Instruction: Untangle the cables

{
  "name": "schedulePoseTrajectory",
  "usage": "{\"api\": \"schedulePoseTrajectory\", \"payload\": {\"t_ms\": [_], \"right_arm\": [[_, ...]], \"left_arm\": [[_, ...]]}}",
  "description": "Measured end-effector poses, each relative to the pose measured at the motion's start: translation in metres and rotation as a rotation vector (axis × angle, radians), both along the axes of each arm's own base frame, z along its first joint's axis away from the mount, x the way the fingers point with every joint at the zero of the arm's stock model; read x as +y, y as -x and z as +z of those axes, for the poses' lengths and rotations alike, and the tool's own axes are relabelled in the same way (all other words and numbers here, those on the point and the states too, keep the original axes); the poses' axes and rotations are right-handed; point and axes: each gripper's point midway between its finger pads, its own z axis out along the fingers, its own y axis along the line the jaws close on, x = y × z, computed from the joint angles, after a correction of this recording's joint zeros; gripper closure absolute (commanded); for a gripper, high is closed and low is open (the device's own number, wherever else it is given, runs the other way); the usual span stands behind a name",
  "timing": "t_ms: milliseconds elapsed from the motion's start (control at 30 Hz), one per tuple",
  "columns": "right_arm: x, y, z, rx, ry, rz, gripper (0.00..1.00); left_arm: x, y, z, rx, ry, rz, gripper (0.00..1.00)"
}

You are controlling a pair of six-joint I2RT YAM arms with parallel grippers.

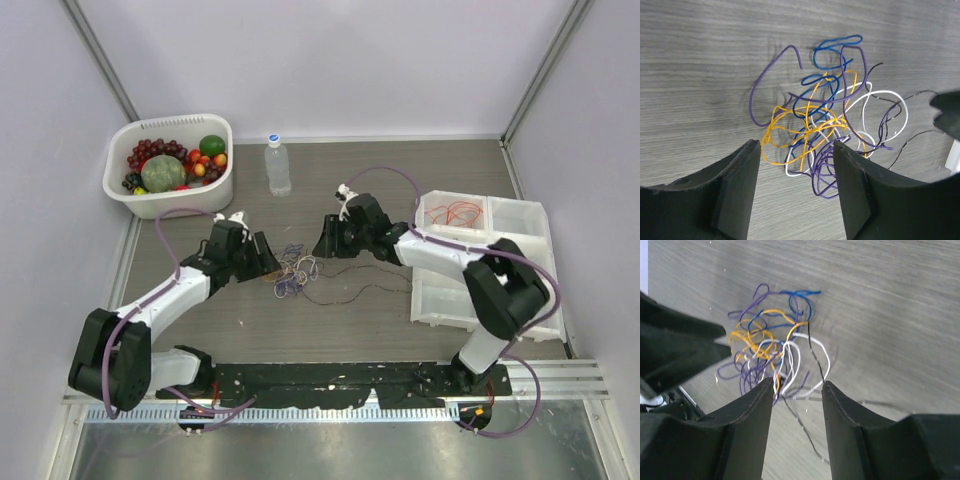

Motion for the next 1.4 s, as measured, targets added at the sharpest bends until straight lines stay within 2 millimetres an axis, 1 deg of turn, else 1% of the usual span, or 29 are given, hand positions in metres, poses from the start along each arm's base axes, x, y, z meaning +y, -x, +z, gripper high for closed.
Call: {"api": "schedulePoseTrajectory", "payload": {"t_ms": [33, 67, 167, 200, 267, 300, 333, 367, 400, 433, 467, 500, 567, 633, 667, 767, 800, 933, 1000, 1033, 1067, 1133, 1233, 1300, 1333, 1400], "right_arm": [[0.004, -0.007, -0.007, 0.017, -0.009, -0.003, 0.47], [0.008, -0.012, -0.013, 0.028, -0.012, 0.000, 0.47], [0.015, -0.016, -0.025, 0.048, -0.002, 0.015, 0.47], [0.017, -0.017, -0.028, 0.052, -0.001, 0.021, 0.49], [0.021, -0.018, -0.032, 0.055, -0.003, 0.030, 0.56], [0.023, -0.017, -0.034, 0.057, -0.009, 0.037, 0.64], [0.025, -0.017, -0.037, 0.062, -0.013, 0.044, 0.69], [0.028, -0.016, -0.039, 0.065, -0.018, 0.050, 0.77], [0.030, -0.016, -0.042, 0.068, -0.021, 0.052, 0.82], [0.032, -0.016, -0.045, 0.075, -0.025, 0.053, 0.90], [0.034, -0.015, -0.048, 0.079, -0.026, 0.055, 0.94], [0.036, -0.014, -0.051, 0.085, -0.028, 0.055, 0.99], [0.037, -0.012, -0.056, 0.093, -0.029, 0.050, 0.99], [0.034, -0.010, -0.061, 0.097, -0.021, 0.037, 0.99], [0.031, -0.009, -0.065, 0.097, -0.010, 0.028, 0.99], [0.021, -0.005, -0.079, 0.107, 0.031, 0.001, 0.99], [0.018, -0.003, -0.083, 0.112, 0.037, -0.009, 0.99], [0.011, -0.001, -0.083, 0.104, 0.044, -0.029, 0.99], [0.009, -0.001, -0.083, 0.099, 0.046, -0.037, 0.99], [0.009, -0.001, -0.083, 0.095, 0.045, -0.040, 0.99], [0.007, -0.002, -0.083, 0.090, 0.049, -0.047, 0.99], [0.005, -0.003, -0.083, 0.082, 0.057, -0.057, 0.99], [0.000, -0.006, -0.083, 0.064, 0.081, -0.083, 0.99], [-0.007, -0.010, -0.084, 0.042, 0.115, -0.110, 0.99], [-0.010, -0.012, -0.084, 0.031, 0.132, -0.120, 0.99], [-0.019, -0.016, -0.084, 0.005, 0.180, -0.144, 0.97]], "left_arm": [[-0.001, 0.002, -0.004, 0.007, 0.010, -0.004, 0.41], [-0.003, 0.004, -0.007, 0.015, 0.021, -0.010, 0.46], [-0.009, 0.009, -0.017, 0.039, 0.057, -0.021, 0.60], [-0.010, 0.009, -0.020, 0.045, 0.065, -0.027, 0.64], [-0.013, 0.011, -0.026, 0.062, 0.075, -0.038, 0.72], [-0.014, 0.011, -0.026, 0.065, 0.079, -0.042, 0.78], [-0.015, 0.011, -0.027, 0.063, 0.080, -0.048, 0.83], [-0.016, 0.010, -0.026, 0.060, 0.083, -0.052, 0.89], [-0.016, 0.010, -0.025, 0.055, 0.084, -0.056, 0.97], [-0.016, 0.009, -0.024, 0.052, 0.083, -0.060, 1.00], [-0.016, 0.009, -0.023, 0.049, 0.082, -0.063, 1.00], [-0.016, 0.009, -0.021, 0.044, 0.079, -0.067, 1.00], [-0.015, 0.010, -0.014, 0.024, 0.073, -0.076, 1.00], [-0.013, 0.010, 0.003, -0.017, 0.072, -0.081, 1.00], [-0.012, 0.009, 0.016, -0.051, 0.071, -0.085, 1.00], [-0.007, 0.005, 0.066, -0.190, 0.074, -0.083, 1.00], [-0.005, 0.003, 0.089, -0.252, 0.075, -0.078, 1.00], [0.004, 0.000, 0.189, -0.493, 0.096, -0.054, 1.00], [0.006, -0.001, 0.222, -0.566, 0.105, -0.047, 1.00], [0.007, -0.001, 0.234, -0.590, 0.109, -0.043, 1.00], [0.008, 0.000, 0.243, -0.604, 0.112, -0.040, 1.00], [0.010, 0.002, 0.249, -0.611, 0.109, -0.031, 1.00], [0.018, 0.006, 0.242, -0.577, 0.076, -0.009, 1.00], [0.024, 0.011, 0.243, -0.569, 0.053, 0.002, 1.00], [0.026, 0.014, 0.249, -0.579, 0.044, 0.004, 1.00], [0.030, 0.019, 0.272, -0.621, 0.047, 0.006, 1.00]]}}
